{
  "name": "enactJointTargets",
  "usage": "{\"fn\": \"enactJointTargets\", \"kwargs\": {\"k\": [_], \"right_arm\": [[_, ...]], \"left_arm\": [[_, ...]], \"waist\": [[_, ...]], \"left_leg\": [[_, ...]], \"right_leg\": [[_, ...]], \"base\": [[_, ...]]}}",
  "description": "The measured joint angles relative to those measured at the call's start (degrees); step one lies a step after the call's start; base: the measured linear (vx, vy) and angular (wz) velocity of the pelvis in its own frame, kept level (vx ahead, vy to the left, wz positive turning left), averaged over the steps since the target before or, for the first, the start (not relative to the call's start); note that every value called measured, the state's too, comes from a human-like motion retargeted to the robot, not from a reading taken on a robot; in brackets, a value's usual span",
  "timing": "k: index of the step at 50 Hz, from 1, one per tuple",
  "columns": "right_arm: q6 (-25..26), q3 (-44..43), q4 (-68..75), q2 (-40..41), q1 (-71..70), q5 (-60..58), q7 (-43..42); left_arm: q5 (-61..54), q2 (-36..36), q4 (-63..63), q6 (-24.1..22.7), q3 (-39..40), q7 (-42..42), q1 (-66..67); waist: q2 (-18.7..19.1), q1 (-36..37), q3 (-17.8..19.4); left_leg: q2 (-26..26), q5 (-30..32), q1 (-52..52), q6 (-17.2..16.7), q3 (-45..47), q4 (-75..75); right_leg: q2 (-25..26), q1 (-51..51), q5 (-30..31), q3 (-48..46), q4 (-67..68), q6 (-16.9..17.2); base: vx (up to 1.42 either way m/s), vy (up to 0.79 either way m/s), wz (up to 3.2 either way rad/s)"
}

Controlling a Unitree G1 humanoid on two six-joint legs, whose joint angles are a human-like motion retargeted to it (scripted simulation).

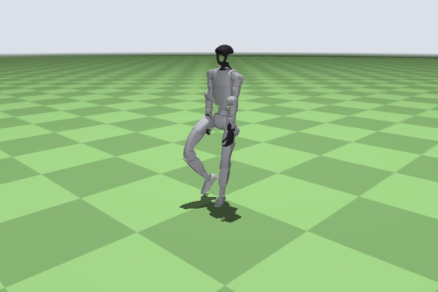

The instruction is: Upper body actions

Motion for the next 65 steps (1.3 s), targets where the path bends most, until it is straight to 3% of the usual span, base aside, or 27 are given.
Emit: {"fn": "enactJointTargets", "kwargs": {"k": [2,5,10,14,18,23,27,36,38,40,43,47,50,57,65], "right_arm": [[3.08,-0.52,4.02,-3.14,2.11,0.23,0.42],[8.03,-2.62,8.29,-7.2,6.1,0.21,3.71],[13.43,-9.74,8.29,-11.18,17.11,4.5,4.35],[13.8,-14.66,8.29,-11.35,22.81,13.61,-0.03],[12.67,-16.95,8.29,-9.16,21.86,18.46,0.33],[8.21,-16.91,8.29,-5.22,14.3,15.0,7.91],[5.59,-13.25,2.55,-1.52,9.11,11.91,11.68],[1.02,-3.39,-7.0,1.51,1.21,3.18,10.38],[0.69,-2.39,-7.5,1.5,0.41,2.44,10.19],[0.61,-1.71,-7.75,1.65,-0.22,2.04,10.38],[0.34,-1.2,-7.36,2.09,-0.55,1.72,10.62],[0.54,-0.31,-5.85,1.86,0.2,0.04,10.97],[1.54,-0.39,-4.21,0.94,0.64,-2.05,10.96],[3.8,-4.17,0.47,-2.92,4.58,-0.06,6.95],[10.32,-5.21,8.29,-6.47,8.15,10.09,2.89]], "left_arm": [[-0.14,0.46,-3.31,-0.4,2.3,2.32,-6.86],[-0.54,3.49,-7.69,-0.46,2.37,7.18,-16.76],[-1.46,6.41,-14.05,-2.18,1.5,14.2,-26.55],[-2.36,6.01,-16.71,-3.93,1.36,15.51,-30.38],[-2.22,5.82,-18.3,-5.26,0.62,15.04,-30.4],[0.12,5.58,-18.07,-6.5,-0.85,14.48,-24.88],[-1.0,3.41,-13.77,-4.9,-0.61,14.84,-19.93],[-2.7,-1.09,-5.2,-3.34,0.73,8.07,-4.49],[-2.32,-1.93,-4.15,-3.05,0.5,7.5,-0.97],[-2.06,-2.27,-3.19,-2.67,0.44,6.65,2.24],[-1.52,-2.26,-1.61,-2.11,1.76,5.83,6.21],[-0.77,-1.97,0.04,-1.28,5.03,4.7,10.37],[0.08,-1.37,-0.26,-0.31,7.16,3.27,12.11],[2.31,-0.15,-2.48,0.7,8.59,0.76,14.55],[4.97,-0.33,-4.24,-0.37,7.93,-1.01,18.04]], "waist": [[0.7,-6.09,2.77],[2.63,-14.79,7.14],[3.75,-20.93,9.47],[3.63,-21.18,9.01],[2.89,-20.44,6.73],[3.93,-18.84,3.69],[3.76,-15.97,1.49],[0.16,-5.49,-4.83],[-1.8,-2.73,-5.97],[-3.55,0.66,-6.39],[-5.47,4.07,-6.81],[-6.35,7.08,-8.02],[-6.23,7.33,-8.11],[-4.7,-0.48,-5.72],[-3.09,2.28,-6.35]], "left_leg": [[0.69,-0.32,-0.2,0.66,-2.01,1.85],[3.79,-0.37,-0.41,0.87,-6.2,3.92],[6.6,-1.94,-0.63,0.78,-8.87,7.66],[6.96,-3.11,0.31,1.24,-8.69,8.86],[6.11,-2.15,-0.56,0.74,-7.65,7.44],[6.53,-0.58,-2.69,0.34,-6.22,5.05],[5.76,0.24,-3.09,0.24,-3.95,3.21],[1.3,-0.31,-1.72,-0.43,3.99,-0.04],[-1.08,-0.69,-0.9,-0.43,6.0,-0.8],[-2.88,-1.09,0.45,-0.71,9.0,-1.78],[-4.62,-1.31,2.15,-1.59,12.65,-3.39],[-4.81,-0.97,2.85,-3.29,17.5,-5.24],[-3.93,0.03,2.47,-4.39,19.74,-6.54],[-1.39,2.92,1.3,-5.05,14.46,-6.73],[0.5,4.84,0.26,-7.0,12.25,-6.55]], "right_leg": [[-4.26,-8.62,-2.15,-0.84,11.46,-2.93],[-4.16,-23.5,-4.27,-0.46,20.57,-6.01],[-3.24,-42.15,-8.72,-2.01,17.85,-13.06],[-2.0,-44.97,-11.56,-2.47,12.03,-13.46],[-1.42,-40.02,-10.18,-4.88,8.17,-12.88],[0.18,-25.5,-6.31,-7.18,2.95,-6.41],[2.76,-11.7,-2.83,-5.98,-3.47,-2.19],[12.84,18.41,4.82,5.55,-41.29,3.93],[13.44,24.13,4.04,8.89,-51.53,6.04],[13.32,28.63,-3.21,11.55,-58.6,7.24],[11.65,31.45,-9.28,9.77,-65.78,6.51],[11.59,31.12,-10.54,8.6,-70.11,4.91],[13.39,29.14,-11.65,12.74,-69.11,3.95],[15.77,30.43,-14.96,11.18,-68.48,2.7],[16.85,30.91,-16.95,9.61,-68.32,1.78]], "base": [[-0.09,0.35,0.87],[-0.08,0.15,1.11],[0.1,-0.04,0.5],[0.07,0.01,0.06],[-0.1,-0.1,-0.3],[-0.1,-0.03,-0.4],[-0.07,-0.03,-0.52],[-0.03,-0.09,-0.71],[0.0,-0.22,-0.74],[-0.02,-0.17,-1.1],[-0.04,-0.22,-1.04],[-0.02,-0.2,-1.05],[-0.1,-0.26,-0.55],[-0.03,-0.24,0.6],[0.07,-0.12,0.22]]}}
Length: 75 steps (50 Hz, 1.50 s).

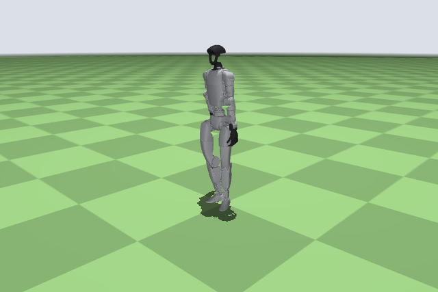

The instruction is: Upper body actions

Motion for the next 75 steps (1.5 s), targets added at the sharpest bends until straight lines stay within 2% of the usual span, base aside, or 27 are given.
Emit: {"fn": "enactJointTargets", "kwargs": {"k": [4,7,9,10,12,15,17,22,25,27,31,33,35,39,42,43,45,48,50,52,54,58,65,68,70,73,75], "right_arm": [[0.31,2.85,0.0,1.03,-3.89,-0.11,-2.13],[-0.37,6.85,0.0,2.83,-10.22,3.59,-1.73],[-2.26,8.83,0.0,4.61,-15.99,6.91,0.83],[-3.3,9.77,0.0,5.54,-19.21,8.39,2.65],[-3.92,9.1,-1.72,7.84,-25.72,8.6,6.43],[-5.47,4.64,-8.14,11.54,-35.85,6.97,10.95],[-7.29,2.74,-12.63,12.89,-43.24,8.13,13.65],[-11.7,2.04,-22.68,13.21,-60.1,13.68,16.79],[-12.54,5.63,-26.33,11.82,-66.43,15.93,14.35],[-13.01,7.35,-27.28,10.99,-68.88,15.45,11.71],[-14.03,8.05,-27.21,11.44,-68.66,12.76,8.06],[-16.0,7.37,-25.93,12.35,-66.23,9.68,4.63],[-17.3,6.56,-24.51,13.7,-63.21,7.57,4.26],[-17.44,5.18,-22.09,16.36,-54.37,5.52,8.62],[-17.1,5.53,-19.81,17.55,-47.68,6.16,8.91],[-17.03,5.73,-19.18,17.67,-45.62,6.8,8.38],[-17.05,6.4,-18.05,17.53,-40.92,8.33,6.51],[-16.53,6.04,-15.18,16.69,-35.07,9.44,4.57],[-14.81,5.82,-12.91,16.51,-32.6,10.06,3.74],[-13.73,5.27,-11.68,15.92,-31.61,11.49,3.54],[-13.48,5.13,-11.66,15.55,-31.0,12.3,3.8],[-13.48,5.23,-13.41,15.41,-30.3,10.35,5.45],[-14.08,3.25,-17.71,14.69,-26.2,8.36,8.5],[-15.19,3.75,-18.0,13.62,-23.29,8.98,8.32],[-15.73,3.78,-18.07,12.9,-20.88,7.33,8.23],[-16.2,3.32,-18.42,11.45,-17.28,2.01,7.1],[-17.03,3.89,-17.98,9.86,-14.32,-1.53,5.23]], "left_arm": [[2.3,0.06,1.59,2.6,-1.54,-0.24,2.85],[5.93,-0.05,1.73,2.99,-2.45,-0.43,6.85],[9.41,0.54,2.45,3.16,-3.83,0.08,9.9],[11.07,1.07,3.21,3.66,-4.77,0.26,11.5],[15.43,1.94,5.81,5.27,-5.63,-1.05,14.92],[21.44,3.16,8.05,7.3,-5.77,-5.98,20.85],[24.05,3.49,8.05,9.24,-4.14,-8.81,25.51],[24.82,3.95,8.05,12.9,3.37,-12.96,33.67],[24.59,4.2,8.05,13.17,5.59,-14.48,35.59],[27.57,4.71,8.05,12.52,4.82,-15.21,34.87],[31.71,5.05,7.91,9.98,2.29,-14.24,32.4],[32.55,5.81,8.0,8.24,1.6,-13.01,29.26],[30.51,5.84,8.05,7.33,1.92,-11.52,26.89],[22.41,4.53,6.6,6.89,5.32,-8.58,23.05],[17.31,3.61,4.93,6.6,7.39,-7.43,20.86],[16.37,3.62,4.34,6.45,7.8,-7.33,19.91],[15.2,3.23,3.55,6.4,7.73,-7.15,18.03],[15.45,2.26,2.26,5.86,6.23,-6.92,16.11],[16.17,2.12,1.15,5.5,5.37,-6.68,15.0],[16.87,2.54,-0.21,4.81,3.99,-6.14,13.4],[17.42,3.36,-0.76,4.07,3.28,-5.15,11.79],[19.67,5.62,-0.01,4.29,2.75,-3.75,9.88],[21.47,8.08,6.06,6.57,0.73,-5.54,7.9],[19.6,8.08,7.94,6.61,-1.55,-5.59,6.34],[18.14,7.53,8.05,6.77,-3.89,-5.21,4.96],[16.99,6.45,8.05,8.97,-9.51,-7.25,-2.27],[16.44,5.56,8.05,8.65,-13.25,-9.56,-9.4]], "waist": [[1.21,-1.86,1.5],[0.4,-0.06,2.79],[-0.84,3.61,4.27],[-1.35,5.87,5.06],[-1.13,11.77,6.02],[-1.97,20.66,9.07],[-5.01,25.62,12.5],[-11.36,34.05,18.48],[-13.64,36.44,19.32],[-13.79,36.43,18.64],[-13.86,34.19,12.93],[-11.86,32.21,9.98],[-10.28,29.41,7.06],[-8.51,22.62,1.25],[-5.74,18.29,-3.41],[-4.15,17.28,-4.72],[-1.35,14.23,-6.69],[0.88,7.68,-10.89],[1.85,5.45,-13.1],[1.92,4.63,-12.38],[0.84,6.89,-10.76],[-1.22,11.41,-8.75],[-3.17,11.83,-9.47],[-2.99,10.78,-8.78],[-2.44,10.49,-7.49],[-0.24,8.89,-2.99],[1.95,4.91,1.25]], "left_leg": [[3.34,0.99,-5.54,-0.51,-3.55,11.77],[9.49,9.81,-15.01,-0.75,-4.48,33.01],[14.74,14.37,-22.3,3.33,-4.23,49.34],[17.82,14.22,-26.62,6.03,-4.42,58.52],[24.89,8.86,-36.41,6.3,-7.41,75.61],[32.63,3.14,-48.88,9.77,-9.21,93.53],[31.84,0.89,-53.69,11.12,-5.77,97.48],[24.0,-2.98,-61.69,11.88,5.27,92.12],[21.9,-4.34,-61.9,10.09,8.19,90.47],[20.86,-2.66,-60.05,8.41,7.27,90.42],[22.71,-1.84,-50.53,6.83,6.4,90.57],[23.7,-0.51,-45.45,4.65,2.48,87.65],[21.8,0.93,-38.63,3.71,0.56,80.37],[10.2,6.27,-21.06,2.2,-3.74,52.59],[0.3,12.54,-8.5,-1.27,-10.97,25.8],[-1.08,9.23,-4.29,-3.26,-10.69,16.99],[-0.37,1.91,2.94,-3.33,-0.85,3.96],[-2.83,1.63,0.0,-1.93,-11.66,-1.33],[-3.8,2.27,-2.77,-0.2,-14.89,-2.41],[-4.19,1.76,-3.13,0.79,-15.02,-2.4],[-5.02,0.92,-3.57,1.61,-16.77,-1.13],[-6.4,-0.47,-2.19,2.73,-13.47,-1.23],[-7.91,-2.3,-1.92,4.67,-12.62,-0.79],[-7.51,-3.19,-1.45,5.34,-12.75,-0.02],[-6.46,-3.76,-0.88,5.63,-12.53,0.87],[-3.58,-4.27,0.23,6.38,-13.25,2.55],[-1.23,-4.32,0.94,6.69,-15.73,4.46]], "right_leg": [[-0.45,0.92,-1.14,-1.51,0.04,0.04],[-2.59,1.09,-1.14,-0.91,0.01,-0.1],[-3.84,1.49,-1.4,-0.3,0.7,-0.48],[-4.01,1.75,-1.64,0.01,1.32,-0.92],[-2.62,2.33,-1.49,1.2,1.67,-2.44],[-1.85,4.13,-1.69,4.21,2.89,-4.76],[-5.03,5.31,-2.16,7.17,4.67,-5.35],[-13.38,4.26,-4.15,12.95,10.26,-4.19],[-15.57,2.9,-5.18,14.48,12.53,-3.86],[-15.31,2.83,-5.2,13.46,11.99,-3.87],[-14.18,1.66,-3.8,10.63,8.3,-3.19],[-11.26,1.57,-3.73,7.79,7.13,-3.45],[-9.34,1.91,-3.51,5.36,5.62,-3.15],[-8.23,2.71,-3.84,0.96,3.51,-1.2],[-5.02,2.54,-4.37,-0.68,2.46,-0.46],[-2.82,2.14,-4.73,-0.88,2.49,-0.49],[-0.24,2.48,-5.41,-2.6,2.11,0.07],[-0.33,2.2,-5.89,-7.2,0.38,1.97],[-0.57,1.13,-5.56,-8.69,-0.64,2.78],[-0.93,1.3,-4.89,-10.18,-1.6,3.17],[-1.89,1.58,-3.89,-9.16,-2.14,3.17],[-3.25,1.52,-2.02,-7.43,-2.72,2.83],[-5.07,0.51,-1.51,-7.3,-0.65,4.66],[-6.18,-1.93,-1.19,-8.88,6.29,5.09],[-7.36,-5.0,4.27,-10.14,14.61,4.86],[-10.27,-14.22,18.04,-9.63,35.34,2.55],[-7.77,-22.07,22.16,-5.57,49.66,0.73]], "base": [[-0.07,-0.04,0.72],[-0.15,0.01,0.0],[-0.12,-0.09,-0.29],[-0.03,-0.12,-0.47],[-0.01,-0.14,-0.66],[0.06,-0.18,-0.9],[0.08,-0.11,-1.07],[0.06,0.04,-0.54],[0.11,-0.01,-0.04],[0.07,-0.08,0.44],[0.03,0.01,0.6],[0.06,-0.03,0.83],[0.08,0.04,0.94],[0.16,0.16,0.9],[0.21,0.21,0.7],[0.16,0.23,0.64],[0.14,0.22,0.92],[0.19,0.29,1.52],[0.08,0.19,1.06],[-0.05,0.18,0.42],[-0.06,0.19,-0.63],[0.02,0.13,-0.83],[0.12,0.14,-0.14],[0.1,0.15,-0.03],[0.06,0.14,-0.17],[-0.08,0.13,0.17],[-0.17,0.16,0.76]]}}
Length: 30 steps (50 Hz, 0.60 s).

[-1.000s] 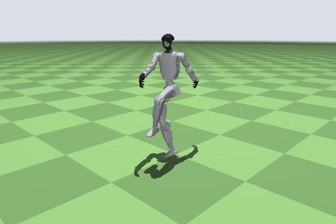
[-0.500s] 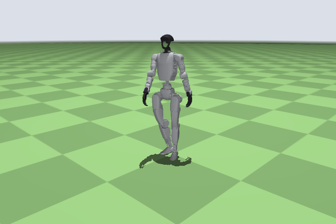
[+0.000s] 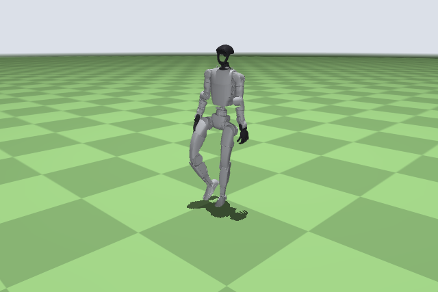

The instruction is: Upper body actions

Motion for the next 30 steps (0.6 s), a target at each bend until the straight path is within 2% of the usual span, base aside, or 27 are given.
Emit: {"fn": "enactJointTargets", "kwargs": {"k": [3,5,10,13,15,17,20,25,30], "right_arm": [[1.18,-0.14,3.19,-3.73,3.45,-6.29,-1.81],[4.83,-0.91,7.39,-6.52,5.79,-9.66,-2.39],[16.82,-6.26,17.98,-12.96,13.38,-11.73,-0.06],[21.23,-10.56,17.98,-15.24,20.37,-6.65,0.02],[22.73,-12.9,17.98,-16.09,24.14,-0.79,-1.46],[22.92,-14.92,17.98,-16.38,26.1,5.39,-3.89],[20.61,-17.66,17.98,-15.34,26.49,12.94,-6.43],[17.07,-17.13,17.98,-11.63,23.09,14.94,-2.52],[14.69,-11.42,14.07,-7.77,14.55,6.02,3.71]], "left_arm": [[1.71,-1.44,-4.14,-0.52,1.91,1.5,-11.38],[-0.05,-1.75,-7.28,-2.27,3.43,3.64,-18.65],[-13.39,-0.9,-12.49,-8.61,6.75,8.42,-34.74],[-20.85,-1.05,-16.27,-11.13,8.6,9.35,-41.53],[-23.0,-0.46,-17.27,-12.88,8.9,9.67,-45.32],[-22.52,1.3,-17.9,-13.57,8.29,11.48,-47.17],[-20.72,3.43,-18.71,-13.97,5.93,15.52,-47.82],[-17.82,3.13,-19.15,-14.52,3.34,17.16,-43.64],[-17.37,0.8,-20.35,-14.38,3.08,12.98,-32.7]], "waist": [[0.91,-4.94,4.51],[1.2,-10.22,6.88],[4.51,-21.08,13.55],[5.13,-23.38,14.73],[4.91,-23.85,15.49],[4.62,-24.08,15.31],[3.95,-22.99,14.16],[5.24,-19.58,9.7],[4.5,-13.61,5.7]], "left_leg": [[0.2,-0.41,-0.66,0.97,-0.67,2.43],[0.12,0.04,-0.9,1.37,-2.78,3.16],[6.19,0.61,-0.56,0.23,-8.64,6.15],[8.29,-0.31,-0.68,0.0,-7.96,7.8],[8.77,-1.04,0.37,0.15,-7.72,8.52],[8.86,-1.34,0.78,0.06,-7.58,8.66],[8.32,-0.99,0.91,-0.39,-7.26,7.81],[8.18,0.64,-0.02,-0.75,-5.43,4.05],[5.76,1.0,0.04,-0.58,-0.44,1.5]], "right_leg": [[-8.11,-11.98,-5.54,-3.37,20.82,-3.74],[-11.17,-21.27,-9.79,-3.59,31.47,-6.07],[-9.33,-40.21,-15.62,-4.87,39.89,-10.22],[-9.42,-48.18,-18.01,-5.82,38.86,-15.05],[-8.38,-50.29,-18.64,-5.3,36.45,-15.91],[-7.81,-50.22,-18.7,-5.47,33.61,-15.94],[-7.05,-47.26,-17.98,-6.43,29.76,-15.56],[-6.49,-34.27,-15.0,-7.76,23.14,-9.38],[-3.55,-16.98,-9.57,-4.04,13.4,-3.68]], "base": [[-0.23,0.33,0.45],[-0.15,0.3,1.02],[0.01,0.07,1.04],[0.07,-0.01,0.24],[0.08,0.02,-0.1],[0.03,-0.02,-0.31],[-0.04,-0.11,-0.48],[-0.02,-0.02,-0.48],[-0.02,-0.05,-0.77]]}}
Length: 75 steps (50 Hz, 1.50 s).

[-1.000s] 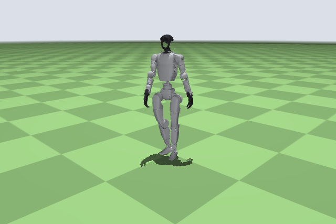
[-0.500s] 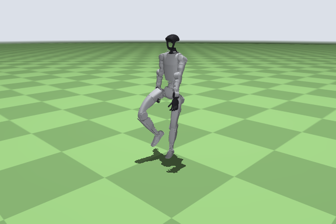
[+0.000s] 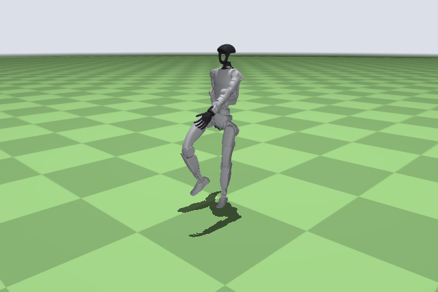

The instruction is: Upper body actions

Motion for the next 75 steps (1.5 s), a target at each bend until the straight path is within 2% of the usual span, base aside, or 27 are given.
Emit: {"fn": "enactJointTargets", "kwargs": {"k": [6,8,10,11,13,15,17,21,25,28,31,35,40,45,48,50,52,53,55,57,58,60,63,67,72,73,75], "right_arm": [[-4.28,9.95,-14.19,5.46,-5.67,-9.52,1.04],[-6.27,12.59,-17.95,6.44,-7.44,-11.42,1.1],[-8.59,15.36,-21.04,7.32,-9.01,-12.97,1.51],[-9.79,16.67,-22.01,7.7,-9.56,-13.97,1.63],[-11.87,18.82,-22.96,8.41,-10.27,-16.33,1.51],[-12.61,19.5,-22.67,9.07,-10.81,-19.12,1.18],[-12.36,19.45,-22.27,9.14,-11.58,-21.32,1.25],[-11.92,21.14,-18.11,7.92,-13.43,-19.86,-1.82],[-8.28,21.01,-8.92,6.4,-15.01,-12.21,-4.47],[-6.68,16.94,-1.72,5.85,-15.66,-5.28,-0.31],[-6.64,13.09,0.28,7.8,-17.69,12.04,8.08],[-9.42,13.57,-3.44,12.39,-23.17,28.32,10.72],[-8.41,17.68,-13.09,17.0,-31.28,13.93,20.38],[-14.93,23.36,-19.43,16.85,-32.9,-4.77,14.2],[-18.19,23.38,-17.95,15.98,-26.76,-10.59,5.83],[-17.93,22.43,-13.98,14.24,-21.41,-10.81,1.97],[-15.26,19.99,-8.57,11.32,-16.08,-11.1,0.45],[-13.52,18.32,-5.58,9.22,-13.87,-11.34,-0.33],[-10.35,15.31,0.16,4.65,-12.7,-9.62,-2.1],[-8.85,12.5,3.91,-0.12,-9.49,-4.79,-5.38],[-8.01,11.61,3.91,-1.71,-7.02,-2.66,-6.75],[-4.85,10.8,3.91,-4.24,-2.68,3.18,-8.84],[-4.19,8.37,3.91,-4.68,2.37,8.09,-12.15],[-7.69,7.39,3.91,-3.08,5.58,13.19,-15.76],[-5.61,13.91,3.91,0.3,-2.79,10.55,-10.33],[-5.32,15.58,3.91,1.55,-5.96,8.26,-8.16],[-5.73,19.34,3.91,4.74,-13.36,3.66,-3.46]], "left_arm": [[-1.21,-3.89,4.11,1.27,0.39,-3.8,16.72],[-1.52,-5.0,6.99,2.54,0.0,-5.79,21.51],[-1.36,-5.29,10.22,3.98,0.82,-7.66,25.66],[-0.98,-5.39,11.52,4.64,1.99,-8.2,27.72],[0.25,-5.39,13.57,5.68,4.2,-9.17,32.02],[1.52,-5.78,14.73,6.84,5.73,-8.82,35.45],[2.05,-7.09,14.78,6.57,7.09,-7.09,38.34],[-0.24,-8.4,13.61,5.03,10.69,-6.84,45.24],[-5.25,-11.35,15.07,8.35,16.81,-7.01,48.95],[-8.17,-12.76,16.57,8.43,18.38,-8.3,52.55],[-5.28,-12.24,18.14,8.89,16.89,-10.8,55.01],[4.07,-9.59,20.06,8.85,14.86,-14.08,58.18],[8.36,-5.94,20.35,9.76,15.51,-14.05,60.58],[3.08,-3.13,20.35,9.67,12.18,-8.72,58.84],[-0.16,-4.11,19.45,9.62,9.47,-8.51,56.09],[-2.02,-5.9,18.23,8.96,7.45,-9.2,52.99],[-3.35,-8.64,16.22,7.66,6.22,-8.1,49.31],[-3.79,-10.45,15.03,6.61,5.78,-7.17,47.13],[-5.09,-13.02,13.15,4.72,3.95,-6.92,40.03],[-5.76,-14.29,10.06,2.48,0.3,-8.24,33.14],[-6.23,-14.72,8.82,1.75,-1.7,-9.06,30.61],[-4.29,-13.9,5.09,1.82,-3.86,-11.82,23.4],[0.03,-15.27,1.26,1.51,0.19,-5.99,20.36],[-6.15,-16.97,1.87,1.69,-0.42,0.22,21.42],[-3.87,-15.57,8.58,7.86,1.15,-2.05,33.41],[-3.42,-14.77,10.09,8.41,1.93,-2.2,36.97],[-2.29,-12.67,13.19,9.24,4.75,-3.06,44.21]], "waist": [[-1.3,6.08,-4.46],[-3.33,7.73,-5.92],[-5.27,10.69,-6.58],[-6.34,13.06,-6.96],[-8.91,16.98,-8.18],[-10.05,21.13,-10.77],[-9.59,22.38,-13.18],[-8.51,18.12,-9.87],[-6.65,14.65,-6.5],[-7.39,15.8,-5.5],[-9.65,18.95,-3.52],[-9.91,22.41,-1.32],[-11.02,26.94,1.32],[-11.35,27.28,-0.01],[-9.99,23.86,-2.14],[-8.64,21.76,-3.02],[-7.08,19.43,-3.63],[-5.78,17.93,-3.66],[-4.45,15.94,-2.57],[-2.53,13.37,-1.06],[-1.95,11.43,-0.94],[-1.5,9.32,0.66],[-2.48,9.03,0.31],[-2.45,12.25,-2.06],[-2.91,13.72,-4.35],[-3.54,13.88,-3.98],[-4.83,13.93,-2.92]], "left_leg": [[-2.84,-0.82,0.46,-0.5,4.74,-1.4],[-5.93,-1.18,0.05,-0.26,5.49,-1.57],[-8.11,-1.48,0.6,-0.39,7.52,-2.22],[-8.99,-1.62,1.38,-0.74,9.57,-3.04],[-10.89,-1.44,2.58,-1.68,12.79,-4.85],[-10.82,-0.81,1.61,-2.93,15.71,-6.51],[-9.27,-0.02,-1.48,-3.76,16.2,-7.13],[-7.72,1.04,-2.65,-4.5,14.02,-5.83],[-5.38,0.69,-4.59,-5.48,10.95,-1.16],[-3.95,3.53,-8.5,-6.69,10.37,6.99],[0.01,11.55,-18.84,-8.65,9.27,25.17],[5.43,6.51,-33.15,-5.47,7.56,50.19],[10.15,-2.03,-43.5,0.58,10.53,66.61],[5.28,2.68,-37.67,-3.06,11.7,55.1],[-1.91,9.06,-24.84,-7.57,9.94,31.99],[-7.11,4.66,-14.4,-8.53,7.77,13.24],[-9.54,-1.45,-5.66,-2.56,12.98,0.07],[-10.59,2.06,-3.45,-1.09,11.86,-6.0],[-10.52,5.21,-2.71,-1.57,3.95,-11.09],[-6.58,5.52,-3.18,-2.7,11.63,-10.46],[-7.32,5.46,-4.55,-1.49,5.27,-9.64],[-6.25,5.0,-5.82,-0.86,4.71,-7.98],[-6.27,4.52,-6.91,-0.61,2.23,-6.7],[-6.03,4.12,-6.0,-0.54,3.56,-7.44],[-7.66,1.16,-2.89,-0.72,7.2,-6.32],[-8.64,0.13,-2.27,-0.86,6.81,-4.91],[-9.8,-1.28,-1.58,-1.88,6.89,-0.53]], "right_leg": [[9.52,25.77,8.57,9.81,-31.72,5.37],[9.61,34.21,5.18,12.38,-45.85,9.96],[8.88,40.54,-7.58,10.5,-55.67,8.17],[7.97,42.08,-10.49,7.53,-59.53,6.24],[6.46,43.53,-10.33,5.19,-65.43,5.26],[5.3,41.4,-8.01,12.65,-67.33,7.44],[5.68,37.29,-8.15,8.45,-66.82,6.43],[7.7,37.06,-8.94,9.8,-66.68,4.6],[8.54,38.98,-9.48,6.89,-67.81,4.14],[7.36,39.22,-9.75,5.88,-68.09,3.65],[4.54,38.08,-9.46,5.55,-68.16,3.27],[3.54,35.45,-8.38,3.44,-68.29,2.21],[2.51,31.91,-7.28,5.58,-67.68,1.49],[2.96,31.21,-7.7,5.65,-67.92,1.83],[4.57,33.36,-9.62,3.03,-67.05,2.53],[6.03,34.8,-11.64,1.09,-64.68,3.26],[7.17,34.41,-11.66,-1.28,-58.67,4.19],[7.51,33.55,-8.08,-4.43,-54.27,4.07],[4.01,27.4,3.37,-7.69,-40.59,4.51],[3.57,16.56,8.89,-3.02,-23.89,3.1],[2.69,13.43,7.32,-2.64,-18.17,2.33],[-1.52,8.01,3.08,-6.11,-6.48,-2.95],[-0.27,1.73,1.49,-3.05,0.29,-1.91],[4.04,3.94,1.84,-1.12,-4.35,1.24],[10.69,22.49,3.86,3.94,-36.13,5.3],[11.79,27.53,2.23,5.92,-44.92,6.6],[12.73,36.82,-10.48,5.48,-57.31,4.99]], "base": [[0.02,-0.13,-0.7],[-0.03,-0.25,-0.31],[-0.05,-0.23,-0.82],[-0.02,-0.25,-1.43],[0.05,-0.33,-1.44],[-0.02,-0.3,-1.12],[-0.17,-0.33,-0.36],[-0.14,-0.23,0.47],[-0.17,-0.15,0.67],[-0.1,-0.1,0.46],[-0.23,-0.16,0.32],[-0.24,-0.12,0.39],[-0.13,-0.07,-0.14],[0.02,-0.03,0.26],[0.2,0.12,0.66],[0.28,0.13,0.49],[0.3,0.17,0.33],[0.16,0.22,0.27],[-0.13,0.21,0.14],[-0.17,0.22,0.47],[-0.07,0.23,0.66],[-0.09,0.11,0.33],[0.01,-0.02,0.01],[0.19,-0.06,-0.39],[0.22,0.03,-0.38],[0.17,-0.01,-0.36],[0.17,-0.04,-0.55]]}}
